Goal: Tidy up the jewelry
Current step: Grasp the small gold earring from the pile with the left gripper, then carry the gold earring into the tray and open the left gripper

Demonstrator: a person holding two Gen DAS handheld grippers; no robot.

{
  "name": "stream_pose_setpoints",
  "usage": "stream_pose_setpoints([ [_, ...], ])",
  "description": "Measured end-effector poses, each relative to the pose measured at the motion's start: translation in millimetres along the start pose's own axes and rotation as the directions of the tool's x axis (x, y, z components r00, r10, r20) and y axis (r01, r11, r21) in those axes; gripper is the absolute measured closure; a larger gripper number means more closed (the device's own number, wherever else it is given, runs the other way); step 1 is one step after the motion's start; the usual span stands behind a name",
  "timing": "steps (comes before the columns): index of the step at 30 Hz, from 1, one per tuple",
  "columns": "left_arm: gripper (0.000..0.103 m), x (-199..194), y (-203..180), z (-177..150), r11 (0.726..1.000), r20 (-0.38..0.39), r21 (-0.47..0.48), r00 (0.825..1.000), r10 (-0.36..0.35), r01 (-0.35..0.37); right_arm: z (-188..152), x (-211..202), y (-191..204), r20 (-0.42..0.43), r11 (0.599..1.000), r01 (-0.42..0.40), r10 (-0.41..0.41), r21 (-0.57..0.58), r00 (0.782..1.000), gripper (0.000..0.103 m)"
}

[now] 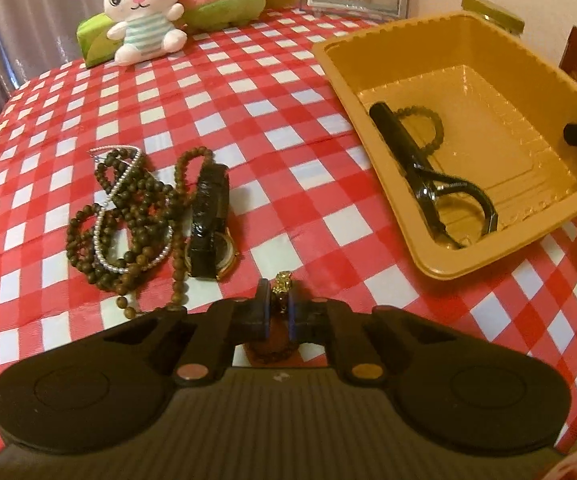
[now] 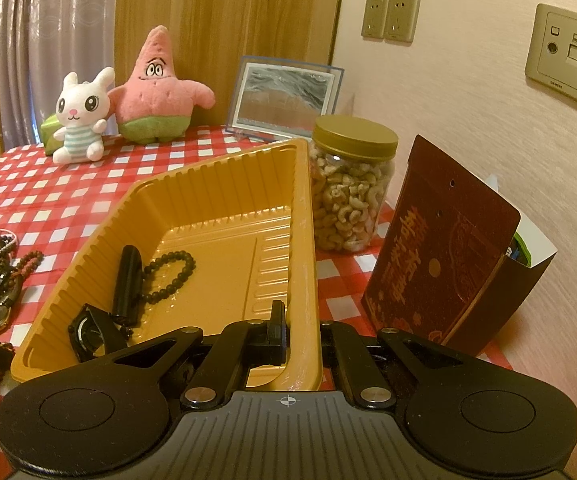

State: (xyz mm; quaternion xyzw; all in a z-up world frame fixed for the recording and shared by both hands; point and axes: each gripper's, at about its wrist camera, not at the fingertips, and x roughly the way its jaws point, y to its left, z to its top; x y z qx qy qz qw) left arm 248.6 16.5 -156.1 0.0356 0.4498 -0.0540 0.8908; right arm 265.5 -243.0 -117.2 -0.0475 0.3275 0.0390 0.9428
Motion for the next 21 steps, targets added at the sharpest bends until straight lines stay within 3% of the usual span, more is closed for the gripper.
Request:
stream_pose_setpoints([
  [10,0.095,-47,8,20,0.999,0.096,-0.044,0.995,-0.021,0.026,-2,1,-2,0.004,1.0,0.001,-0.001,-0.001,1.0,0.1],
  [21,0.096,-87,-17,60,0.987,0.221,-0.035,0.965,-0.143,0.155,1,-1,1,0.015,1.0,-0.013,0.013,-0.002,1.0,0.099],
])
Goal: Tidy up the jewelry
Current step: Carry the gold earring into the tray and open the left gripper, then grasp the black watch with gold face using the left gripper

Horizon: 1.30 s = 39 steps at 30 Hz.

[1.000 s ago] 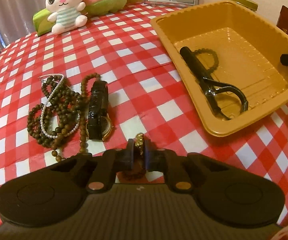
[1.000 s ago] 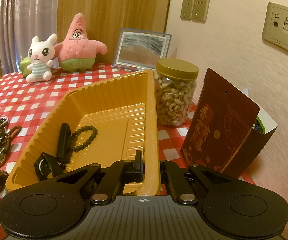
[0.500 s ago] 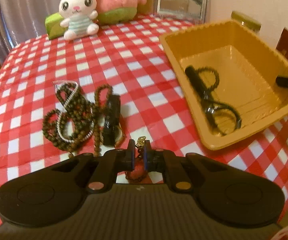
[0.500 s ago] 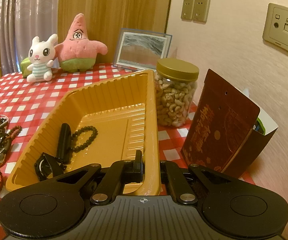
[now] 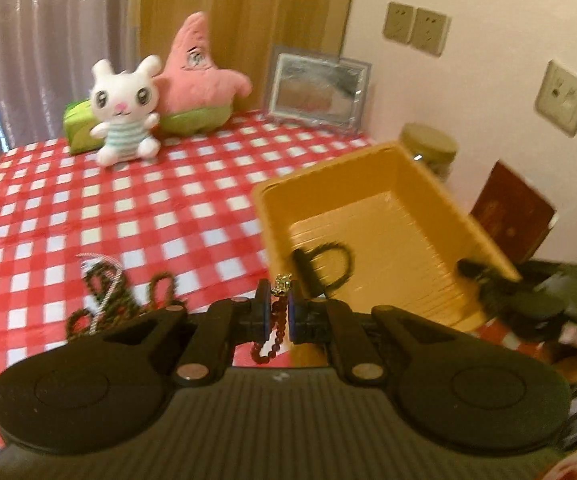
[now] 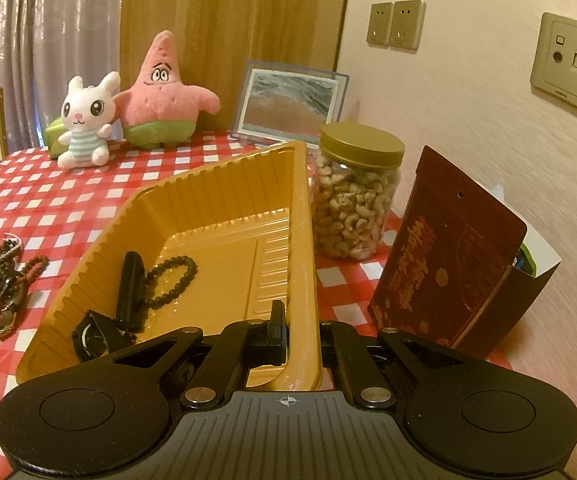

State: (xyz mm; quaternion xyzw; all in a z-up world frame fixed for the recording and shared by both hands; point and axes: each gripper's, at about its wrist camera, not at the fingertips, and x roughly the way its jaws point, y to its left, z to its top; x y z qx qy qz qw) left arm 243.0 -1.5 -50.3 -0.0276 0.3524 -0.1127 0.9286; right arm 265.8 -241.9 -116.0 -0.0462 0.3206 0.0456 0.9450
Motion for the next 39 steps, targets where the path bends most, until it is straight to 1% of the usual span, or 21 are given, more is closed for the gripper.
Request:
stream_pose_setpoints([
  [4,0.096,6,-18,10,0.999,0.012,0.021,0.999,-0.048,0.048,1,0,1,0.003,1.0,-0.007,0.007,-0.001,1.0,0.099],
  [8,0.096,17,-39,14,0.994,0.002,0.039,0.995,-0.104,0.104,1,1,1,0.005,1.0,-0.013,0.013,-0.002,1.0,0.099],
  [12,0.096,33,-53,14,0.989,-0.031,0.039,0.989,-0.142,0.143,0,1,0,0.007,1.0,-0.018,0.018,0.0,1.0,0.099],
  [14,0.096,40,-58,13,0.988,-0.045,0.037,0.988,-0.146,0.147,0,1,1,0.007,1.0,-0.019,0.019,0.0,1.0,0.099],
  [18,0.095,53,-61,12,0.984,-0.074,0.023,0.982,-0.176,0.178,0,1,0,0.004,1.0,-0.021,0.021,0.004,1.0,0.099],
  [21,0.095,58,-63,12,0.984,-0.075,0.024,0.982,-0.174,0.176,0,1,0,0.004,1.0,-0.021,0.021,0.004,1.0,0.099],
  [24,0.086,59,-63,15,0.985,-0.069,0.013,0.983,-0.17,0.172,-1,1,-1,0.003,1.0,-0.021,0.021,0.004,1.0,0.099],
  [28,0.083,55,-59,20,0.988,-0.048,0.009,0.987,-0.153,0.154,-1,1,-1,0.003,1.0,-0.021,0.021,0.005,1.0,0.099],
  [33,0.082,46,-44,24,0.994,-0.028,-0.009,0.994,-0.108,0.108,-1,3,-1,0.003,1.0,-0.021,0.021,0.005,1.0,0.099],
  [36,0.081,39,-31,24,0.998,-0.019,-0.023,0.998,-0.067,0.066,-1,3,-1,0.003,1.0,-0.021,0.021,0.005,1.0,0.099],
  [39,0.078,32,-16,21,0.999,-0.017,-0.039,1.0,-0.02,0.019,-1,3,-1,0.002,1.0,-0.02,0.02,0.005,1.0,0.099],
])
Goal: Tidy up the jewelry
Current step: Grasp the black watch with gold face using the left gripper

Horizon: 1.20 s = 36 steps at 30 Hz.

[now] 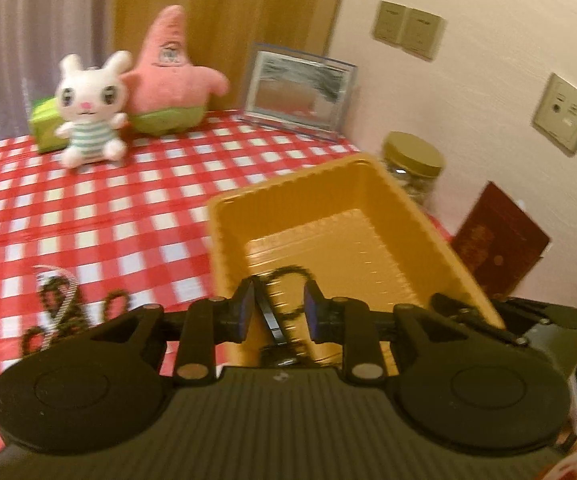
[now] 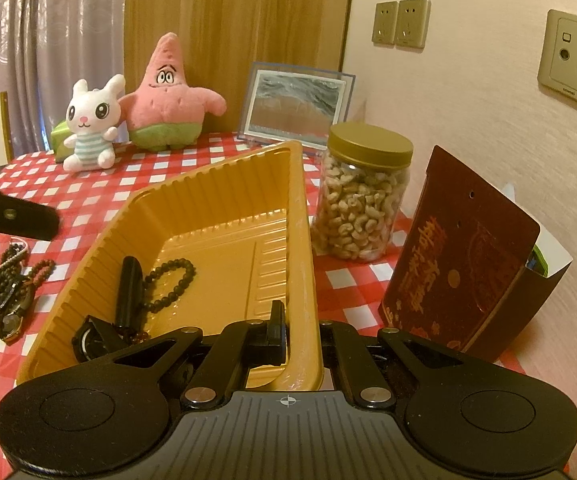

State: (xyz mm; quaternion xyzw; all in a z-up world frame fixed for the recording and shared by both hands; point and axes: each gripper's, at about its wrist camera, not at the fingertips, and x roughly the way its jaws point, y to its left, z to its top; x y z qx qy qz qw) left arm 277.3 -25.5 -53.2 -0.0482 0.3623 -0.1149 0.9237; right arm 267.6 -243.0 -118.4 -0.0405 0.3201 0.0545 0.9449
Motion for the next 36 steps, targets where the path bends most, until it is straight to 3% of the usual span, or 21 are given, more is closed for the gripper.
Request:
stream_pose_setpoints([
  [6,0.077,-14,34,-14,0.995,-0.023,-0.035,0.995,0.092,-0.093,1,1,0,-0.001,1.0,0.0,0.0,-0.002,1.0,0.1],
  [15,0.077,-28,75,-55,0.976,-0.102,-0.046,0.973,0.206,-0.212,2,6,-2,0.001,1.0,0.004,-0.004,-0.013,1.0,0.1],
  [22,0.077,-22,84,-71,0.975,-0.127,-0.017,0.967,0.22,-0.224,2,7,-2,0.011,1.0,0.008,-0.008,-0.03,1.0,0.099],
  [36,0.072,25,85,-67,0.976,-0.151,0.049,0.965,0.215,-0.21,2,9,-2,0.006,0.999,0.018,-0.018,-0.031,1.0,0.099],
])
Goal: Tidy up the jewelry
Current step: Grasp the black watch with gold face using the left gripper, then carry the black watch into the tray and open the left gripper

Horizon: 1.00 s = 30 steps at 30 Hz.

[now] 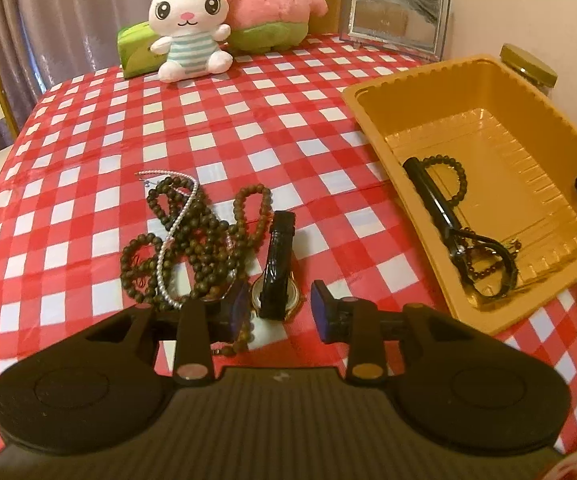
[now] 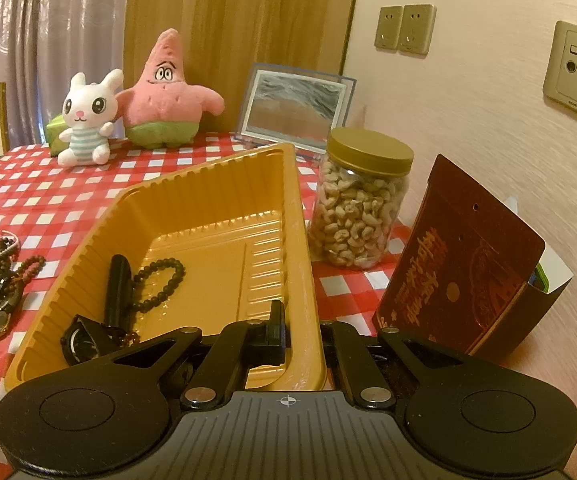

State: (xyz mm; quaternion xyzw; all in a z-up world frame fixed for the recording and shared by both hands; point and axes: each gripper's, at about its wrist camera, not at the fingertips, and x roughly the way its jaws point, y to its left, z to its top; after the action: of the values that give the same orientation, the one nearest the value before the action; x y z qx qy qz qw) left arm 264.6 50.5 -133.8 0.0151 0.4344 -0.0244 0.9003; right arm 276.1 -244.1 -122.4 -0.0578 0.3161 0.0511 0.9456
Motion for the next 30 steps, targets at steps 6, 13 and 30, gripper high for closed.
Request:
stream_pose_setpoints([
  [6,0.072,20,-2,7,1.0,-0.016,0.023,1.0,0.016,-0.015,0,1,-1,-0.002,1.0,0.0,0.0,0.0,1.0,0.099],
  [13,0.09,27,-3,11,1.0,-0.031,0.01,0.999,0.009,-0.008,-1,2,-2,-0.004,1.0,0.0,0.0,0.001,1.0,0.099],
  [30,0.09,-39,-22,46,0.995,0.106,-0.06,0.992,-0.071,0.077,-3,0,2,0.0,1.0,-0.01,0.01,0.002,1.0,0.099],
])
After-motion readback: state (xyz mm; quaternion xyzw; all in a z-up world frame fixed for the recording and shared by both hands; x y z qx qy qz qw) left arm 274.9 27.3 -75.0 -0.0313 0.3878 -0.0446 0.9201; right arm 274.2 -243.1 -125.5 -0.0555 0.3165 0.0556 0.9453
